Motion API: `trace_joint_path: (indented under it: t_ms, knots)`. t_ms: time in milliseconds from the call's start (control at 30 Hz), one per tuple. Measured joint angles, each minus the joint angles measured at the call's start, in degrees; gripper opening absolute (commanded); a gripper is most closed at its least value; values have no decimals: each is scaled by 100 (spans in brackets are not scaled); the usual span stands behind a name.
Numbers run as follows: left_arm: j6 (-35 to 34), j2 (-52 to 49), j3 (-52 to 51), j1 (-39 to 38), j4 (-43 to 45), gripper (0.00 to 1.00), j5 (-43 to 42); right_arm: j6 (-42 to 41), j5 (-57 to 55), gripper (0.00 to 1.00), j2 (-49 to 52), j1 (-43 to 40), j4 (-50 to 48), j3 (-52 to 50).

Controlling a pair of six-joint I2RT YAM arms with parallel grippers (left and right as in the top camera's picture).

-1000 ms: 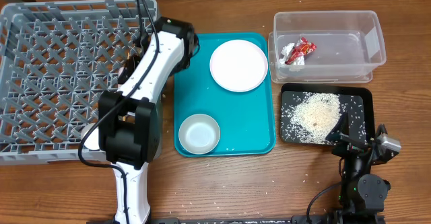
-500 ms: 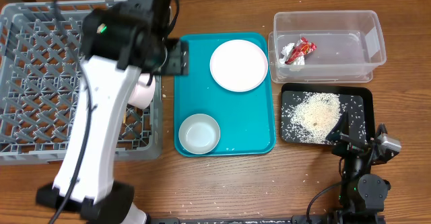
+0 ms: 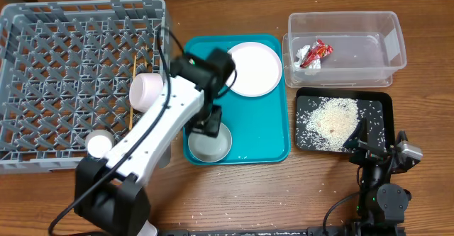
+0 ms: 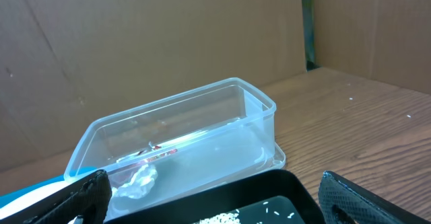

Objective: Sort waste into correct bins and load items into the dishwasher
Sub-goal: 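Reach the left gripper to the small grey bowl and grasp its rim, then carry the grey bowl into the dish rack and release it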

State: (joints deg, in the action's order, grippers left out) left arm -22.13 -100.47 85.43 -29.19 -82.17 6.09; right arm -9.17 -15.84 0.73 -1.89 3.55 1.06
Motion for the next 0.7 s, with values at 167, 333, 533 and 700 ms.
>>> trace_joint_path:
  t_ms: [167, 333, 533, 700]
  knots:
    - [-173, -7, -1215, 208, 1322, 66, -160, -2, 0, 100, 0, 0, 4, 0]
    - [-229, -11, -1956, 435, 2118, 52, -205, 0, 2, 100, 0, 0, 4, 0]
    - [-291, -11, -2245, 487, 2776, 4, -264, -2, 2, 100, 0, 0, 7, 0]
    - [-160, 33, -2240, 492, 2911, 4, -658, 0, 0, 100, 0, 0, 4, 0]
